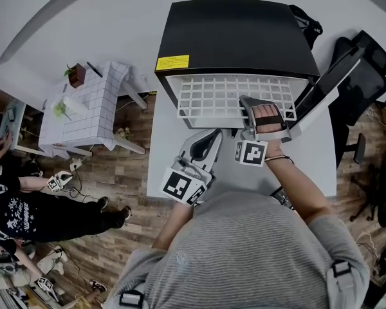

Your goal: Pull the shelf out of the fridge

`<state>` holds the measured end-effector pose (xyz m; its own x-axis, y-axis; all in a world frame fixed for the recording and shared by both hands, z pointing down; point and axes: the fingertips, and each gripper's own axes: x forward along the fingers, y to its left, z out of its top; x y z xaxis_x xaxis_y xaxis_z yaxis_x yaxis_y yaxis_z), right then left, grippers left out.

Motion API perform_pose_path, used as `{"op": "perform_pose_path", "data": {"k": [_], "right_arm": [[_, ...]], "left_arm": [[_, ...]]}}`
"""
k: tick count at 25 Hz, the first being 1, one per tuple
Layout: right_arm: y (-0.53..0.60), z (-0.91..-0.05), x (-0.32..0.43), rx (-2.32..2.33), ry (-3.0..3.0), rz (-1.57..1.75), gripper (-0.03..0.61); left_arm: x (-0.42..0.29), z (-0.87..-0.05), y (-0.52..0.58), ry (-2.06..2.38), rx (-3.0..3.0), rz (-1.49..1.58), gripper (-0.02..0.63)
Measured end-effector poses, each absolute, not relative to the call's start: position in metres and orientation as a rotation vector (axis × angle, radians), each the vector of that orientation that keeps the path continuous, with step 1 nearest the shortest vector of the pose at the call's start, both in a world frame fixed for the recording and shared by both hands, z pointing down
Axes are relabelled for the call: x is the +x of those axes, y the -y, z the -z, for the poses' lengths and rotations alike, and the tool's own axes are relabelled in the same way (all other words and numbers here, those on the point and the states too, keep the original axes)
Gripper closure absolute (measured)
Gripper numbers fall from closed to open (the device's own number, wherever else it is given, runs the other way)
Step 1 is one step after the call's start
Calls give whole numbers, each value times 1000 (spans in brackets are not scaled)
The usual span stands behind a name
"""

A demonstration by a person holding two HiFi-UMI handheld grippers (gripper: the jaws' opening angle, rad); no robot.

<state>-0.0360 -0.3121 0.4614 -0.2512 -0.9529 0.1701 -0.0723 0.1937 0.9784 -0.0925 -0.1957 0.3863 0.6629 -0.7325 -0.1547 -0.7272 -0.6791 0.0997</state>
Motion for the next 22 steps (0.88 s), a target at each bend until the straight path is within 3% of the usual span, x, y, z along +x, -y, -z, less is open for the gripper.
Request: {"op": "perform_pose_path", "data": {"k": [22], "right_arm": [[299, -461, -33, 1000, 1548, 1187, 546]], "left_arm": [[-87, -382, 185, 1262, 2834, 296, 603]]}}
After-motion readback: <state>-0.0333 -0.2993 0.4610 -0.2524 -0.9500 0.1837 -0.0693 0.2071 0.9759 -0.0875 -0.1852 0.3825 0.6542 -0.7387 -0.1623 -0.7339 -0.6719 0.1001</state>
